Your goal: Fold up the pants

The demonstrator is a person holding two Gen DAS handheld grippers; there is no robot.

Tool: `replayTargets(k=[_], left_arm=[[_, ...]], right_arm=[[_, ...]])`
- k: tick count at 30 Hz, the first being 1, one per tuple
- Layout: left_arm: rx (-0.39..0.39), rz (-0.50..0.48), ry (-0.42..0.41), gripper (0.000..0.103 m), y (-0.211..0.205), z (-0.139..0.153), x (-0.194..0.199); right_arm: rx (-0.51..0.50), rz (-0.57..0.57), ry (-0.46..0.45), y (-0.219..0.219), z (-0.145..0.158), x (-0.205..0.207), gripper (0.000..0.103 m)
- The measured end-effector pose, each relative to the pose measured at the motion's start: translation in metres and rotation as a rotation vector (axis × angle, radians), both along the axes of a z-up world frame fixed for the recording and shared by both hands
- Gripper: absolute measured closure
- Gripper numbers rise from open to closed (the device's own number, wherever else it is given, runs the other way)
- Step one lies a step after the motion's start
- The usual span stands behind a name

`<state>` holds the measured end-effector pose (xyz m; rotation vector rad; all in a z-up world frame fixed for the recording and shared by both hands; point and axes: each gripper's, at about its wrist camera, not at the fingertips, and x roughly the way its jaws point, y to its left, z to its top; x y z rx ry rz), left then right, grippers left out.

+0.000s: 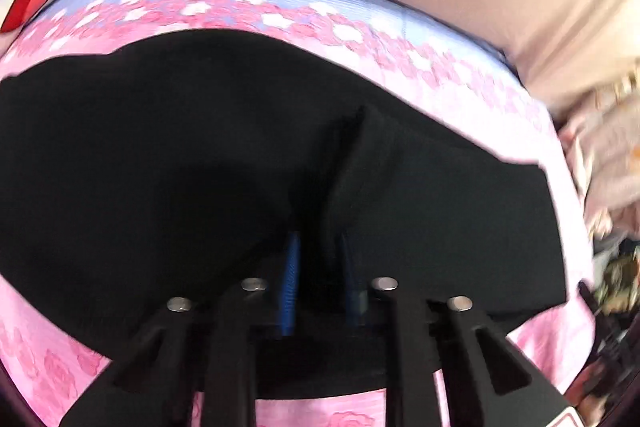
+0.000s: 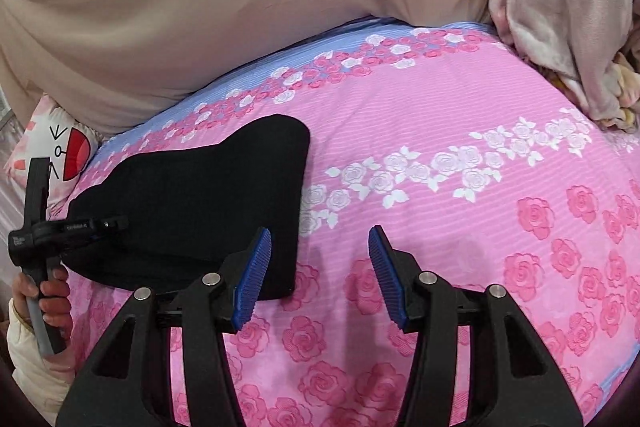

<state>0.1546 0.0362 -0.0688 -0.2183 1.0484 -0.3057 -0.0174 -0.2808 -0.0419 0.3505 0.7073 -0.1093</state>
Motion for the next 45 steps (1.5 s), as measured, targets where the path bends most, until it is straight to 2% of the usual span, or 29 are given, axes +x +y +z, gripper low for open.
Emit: replayTargets(k=[3,5,8,10,12,15,16,17,20,21,24,25,28,31,33,34,35,37,39,41,45], left_arm=[[-0.096,0.005,-0.025,0.097,0.022,0.02,-0.005],[-0.06,0.032,-0.037,0.097,0.034,0.023,-0.009],[0.04,0.103,0.0,0.097,0.051,0.002,-0.014],[0.045,0.077,0.017,0.094,0.05,-0.01,-0.016],[0.057,0.055,-0.031,0.092,0.042,-0.003,-0.023],[0.018,-0.042,-0.087,0.074,0.021,0.009,-0.029],[0.02,-0.061,-0.109,0.063,0.015,0.013,-0.031],[0.03,-0.078,-0.135,0.058,0.007,0.018,-0.032],[0.11,-0.095,-0.187,0.054,-0.011,0.021,-0.027],[0.129,-0.095,-0.179,0.054,-0.015,0.019,-0.023],[0.142,-0.085,-0.129,0.054,-0.014,0.007,-0.01],[0.125,-0.086,-0.125,0.054,0.0,0.006,-0.011],[0.033,-0.094,-0.086,0.032,0.008,0.007,0.004],[-0.092,-0.177,0.019,0.032,-0.005,-0.009,0.021],[-0.039,-0.174,-0.004,0.034,-0.017,-0.011,0.023],[-0.011,-0.162,-0.015,0.05,-0.022,-0.009,0.018],[0.021,-0.145,-0.027,0.077,-0.024,-0.008,0.02],[-0.051,-0.143,-0.004,0.089,-0.017,-0.008,0.025],[-0.127,-0.155,-0.003,0.091,-0.008,-0.004,0.029],[-0.162,-0.16,-0.044,0.091,0.0,0.015,0.022],[-0.151,-0.12,-0.163,0.091,0.023,0.051,-0.002]], right_arm=[[-0.01,0.032,-0.004,0.01,0.001,0.002,0.053],[-0.017,0.059,-0.004,0.016,0.002,0.003,0.053],[-0.029,0.072,0.002,0.023,0.0,0.011,0.053],[-0.066,0.098,-0.007,0.036,0.006,0.019,0.053],[-0.115,0.124,-0.014,0.054,0.012,0.028,0.053],[-0.148,0.171,-0.025,0.075,0.02,0.033,0.053],[-0.167,0.199,-0.026,0.084,0.022,0.034,0.054],[-0.199,0.21,-0.022,0.091,0.021,0.036,0.054],[-0.287,0.185,0.029,0.095,0.008,0.05,0.056],[-0.279,0.178,0.06,0.091,0.001,0.056,0.065],[-0.25,0.129,0.126,0.071,-0.016,0.066,0.065],[-0.224,0.127,0.127,0.065,-0.016,0.064,0.065],[-0.175,0.128,0.097,0.061,-0.008,0.058,0.064],[-0.153,0.128,0.082,0.06,-0.002,0.056,0.064],[-0.15,0.127,0.078,0.059,-0.002,0.057,0.064],[-0.15,0.123,0.075,0.058,-0.001,0.056,0.064],[-0.146,0.122,0.076,0.058,0.0,0.058,0.064],[-0.132,0.117,0.067,0.055,0.002,0.057,0.064],[-0.129,0.117,0.063,0.054,0.004,0.058,0.064],[-0.133,0.117,0.06,0.053,0.007,0.061,0.064],[-0.151,0.145,0.056,0.058,0.009,0.066,0.062]])
